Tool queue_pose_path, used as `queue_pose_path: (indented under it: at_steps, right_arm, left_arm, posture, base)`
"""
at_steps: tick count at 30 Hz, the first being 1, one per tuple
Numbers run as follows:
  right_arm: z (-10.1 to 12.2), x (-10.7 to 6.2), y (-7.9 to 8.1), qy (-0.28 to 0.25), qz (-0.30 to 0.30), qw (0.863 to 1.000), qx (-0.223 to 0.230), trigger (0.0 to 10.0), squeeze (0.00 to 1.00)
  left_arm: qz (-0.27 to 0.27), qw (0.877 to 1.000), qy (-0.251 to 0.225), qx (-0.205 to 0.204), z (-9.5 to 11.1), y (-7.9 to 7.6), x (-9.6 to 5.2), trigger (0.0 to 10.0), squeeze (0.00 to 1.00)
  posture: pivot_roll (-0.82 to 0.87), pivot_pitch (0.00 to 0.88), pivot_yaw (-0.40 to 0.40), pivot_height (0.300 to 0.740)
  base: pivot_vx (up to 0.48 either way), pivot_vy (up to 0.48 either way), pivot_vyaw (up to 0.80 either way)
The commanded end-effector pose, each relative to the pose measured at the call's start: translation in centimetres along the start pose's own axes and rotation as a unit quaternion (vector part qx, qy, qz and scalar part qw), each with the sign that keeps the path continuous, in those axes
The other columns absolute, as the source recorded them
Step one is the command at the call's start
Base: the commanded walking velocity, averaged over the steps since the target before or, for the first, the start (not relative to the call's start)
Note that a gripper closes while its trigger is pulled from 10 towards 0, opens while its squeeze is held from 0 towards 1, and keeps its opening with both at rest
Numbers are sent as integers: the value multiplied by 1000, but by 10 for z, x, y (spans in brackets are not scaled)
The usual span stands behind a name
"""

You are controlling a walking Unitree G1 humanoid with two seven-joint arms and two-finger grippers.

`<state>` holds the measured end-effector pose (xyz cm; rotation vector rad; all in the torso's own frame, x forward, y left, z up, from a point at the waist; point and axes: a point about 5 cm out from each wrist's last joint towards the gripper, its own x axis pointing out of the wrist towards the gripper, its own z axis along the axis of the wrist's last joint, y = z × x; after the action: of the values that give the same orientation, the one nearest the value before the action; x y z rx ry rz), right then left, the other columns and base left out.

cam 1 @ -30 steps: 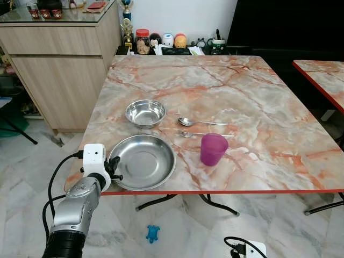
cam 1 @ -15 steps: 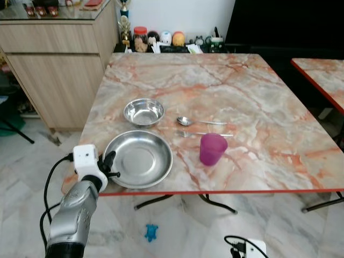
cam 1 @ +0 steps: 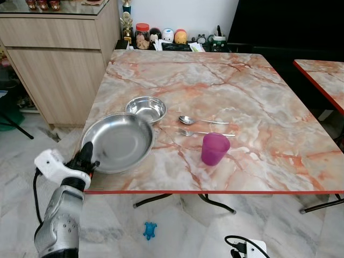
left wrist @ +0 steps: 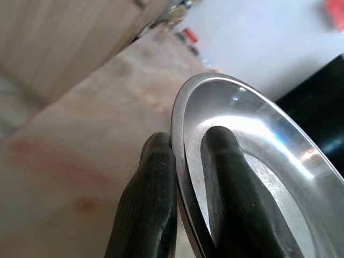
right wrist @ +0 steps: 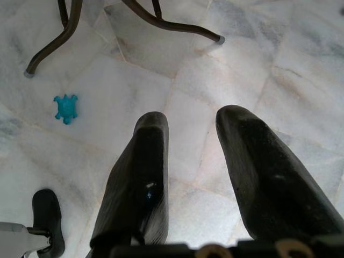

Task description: Setting the table

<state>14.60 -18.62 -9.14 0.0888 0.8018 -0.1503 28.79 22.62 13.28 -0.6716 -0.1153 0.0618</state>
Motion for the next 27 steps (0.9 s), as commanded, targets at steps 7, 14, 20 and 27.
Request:
queue_pose_path:
  at_steps: [7, 14, 20, 27]
  right_arm:
    - [-3, -1, -6, 14, -10, 1000, 3, 10000, 0]
    - [-6, -1, -3, 22, -7, 1000, 6, 10000, 0]
    - [-10, -2, -1, 32, -6, 999, 8, 10000, 0]
    - [-9, -2, -2, 30, -6, 999, 11, 10000, 0]
  left_arm:
    - [-80, 996, -37, 22, 16, -44, 15, 10000, 0]
    - [-98, 993, -56, 37, 20, -59, 18, 10000, 0]
    - [-98, 993, -55, 28, 18, -60, 18, 10000, 0]
    - [-111, 992, -61, 24, 20, -70, 19, 10000, 0]
  posture:
    - [139, 0, -79, 740]
    - [139, 0, -78, 740]
    - [138, 0, -72, 740]
    - [138, 0, -72, 740]
  base:
    - [0, 0, 0]
    - [0, -146, 0]
    - [0, -385, 0]
    - [0, -400, 0]
